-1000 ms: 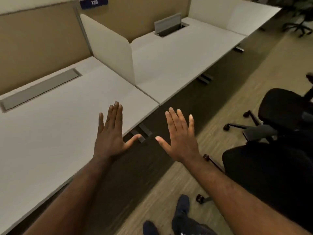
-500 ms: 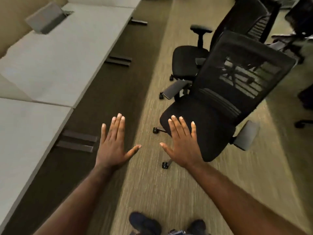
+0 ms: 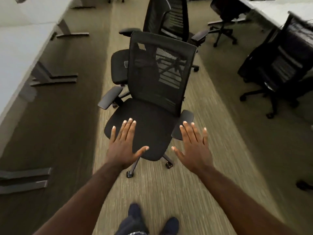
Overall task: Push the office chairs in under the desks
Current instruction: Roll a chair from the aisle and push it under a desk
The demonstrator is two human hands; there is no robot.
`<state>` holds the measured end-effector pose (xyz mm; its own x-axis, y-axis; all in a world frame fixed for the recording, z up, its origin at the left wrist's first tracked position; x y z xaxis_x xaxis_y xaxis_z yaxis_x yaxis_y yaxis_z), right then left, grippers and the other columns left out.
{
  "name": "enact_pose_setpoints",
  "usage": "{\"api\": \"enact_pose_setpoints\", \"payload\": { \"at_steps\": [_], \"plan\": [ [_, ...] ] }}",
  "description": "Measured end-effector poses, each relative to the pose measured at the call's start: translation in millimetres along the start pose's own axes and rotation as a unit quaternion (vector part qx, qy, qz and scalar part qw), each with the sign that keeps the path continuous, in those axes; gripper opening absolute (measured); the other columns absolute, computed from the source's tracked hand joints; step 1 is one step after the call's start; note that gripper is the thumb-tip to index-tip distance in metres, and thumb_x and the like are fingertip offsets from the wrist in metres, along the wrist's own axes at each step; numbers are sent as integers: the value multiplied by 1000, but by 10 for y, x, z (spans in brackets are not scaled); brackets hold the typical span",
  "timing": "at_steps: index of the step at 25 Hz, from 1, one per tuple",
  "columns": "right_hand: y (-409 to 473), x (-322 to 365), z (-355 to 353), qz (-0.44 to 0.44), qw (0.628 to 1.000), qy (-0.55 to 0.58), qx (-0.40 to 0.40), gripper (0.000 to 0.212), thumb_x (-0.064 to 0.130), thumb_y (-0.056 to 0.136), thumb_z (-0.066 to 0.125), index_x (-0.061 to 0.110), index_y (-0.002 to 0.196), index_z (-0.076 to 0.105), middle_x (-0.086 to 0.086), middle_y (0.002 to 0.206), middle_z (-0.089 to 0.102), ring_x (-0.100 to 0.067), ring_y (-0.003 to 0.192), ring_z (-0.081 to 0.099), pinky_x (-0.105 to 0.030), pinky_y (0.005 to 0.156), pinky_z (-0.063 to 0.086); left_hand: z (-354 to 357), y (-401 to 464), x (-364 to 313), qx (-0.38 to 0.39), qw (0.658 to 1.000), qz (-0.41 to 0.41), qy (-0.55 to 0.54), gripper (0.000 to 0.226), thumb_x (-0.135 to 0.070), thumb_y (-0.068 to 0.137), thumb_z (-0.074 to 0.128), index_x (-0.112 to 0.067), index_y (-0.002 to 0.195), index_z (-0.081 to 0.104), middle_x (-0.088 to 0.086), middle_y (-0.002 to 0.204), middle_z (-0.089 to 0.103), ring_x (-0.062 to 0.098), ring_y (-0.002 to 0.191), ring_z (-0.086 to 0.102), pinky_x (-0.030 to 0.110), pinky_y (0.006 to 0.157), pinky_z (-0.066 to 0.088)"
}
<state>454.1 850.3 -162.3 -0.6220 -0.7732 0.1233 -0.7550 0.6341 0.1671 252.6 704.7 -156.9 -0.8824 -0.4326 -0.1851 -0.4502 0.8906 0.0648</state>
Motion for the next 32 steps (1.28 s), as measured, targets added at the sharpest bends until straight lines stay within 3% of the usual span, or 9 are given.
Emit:
{"api": "enact_pose_setpoints", "payload": {
  "at_steps": [4,8,16,22,32],
  "plan": [
    [65,-758,-169,45,999,-15,-12,76,58,90,39,12,149,30,-9,159,31,-31,147,24,-60,117,14,127,667,-684,-1,999,45,-20,99,-81,85,27,-15,157,6,3,165,6,15,151,-1,47,121,2],
    [452,-1306,-262,60,998,-20,-17,76,61,93,33,15,152,19,-7,162,21,-28,151,12,-58,120,6,283,1350,-1153,5,997,73,-38,101,-82,84,28,-18,157,1,0,165,-1,14,151,-4,46,122,1],
    [1607,-2118,-81,45,999,-12,4,76,60,93,33,14,152,23,-5,163,19,-25,152,6,-56,120,3,465,2654,-1372,-21,997,34,-60,100,-79,84,34,-14,157,9,0,165,6,14,151,1,48,122,8],
    [2404,-2657,27,13,1000,10,22,77,62,93,31,14,153,22,-4,164,17,-24,152,4,-55,121,4,463,3483,-1507,-48,997,-26,-54,100,-76,84,39,-14,156,10,2,165,8,16,151,4,48,121,9],
    [4083,-3717,122,-138,984,87,69,76,61,95,28,17,156,12,-1,165,7,-20,152,0,-46,122,4,492,4427,-1774,-102,962,-248,-44,101,-79,84,37,-14,156,7,4,165,9,17,151,3,51,121,9]
  ]
}}
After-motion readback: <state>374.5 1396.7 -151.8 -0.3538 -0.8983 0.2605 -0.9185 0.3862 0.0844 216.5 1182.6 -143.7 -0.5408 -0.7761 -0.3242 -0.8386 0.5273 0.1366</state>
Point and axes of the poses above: each hand's wrist, its own y-axis towards the middle knuckle, its own z-axis out of the palm, x = y × z, the point moved 6 cm from there along y, towards the middle knuckle
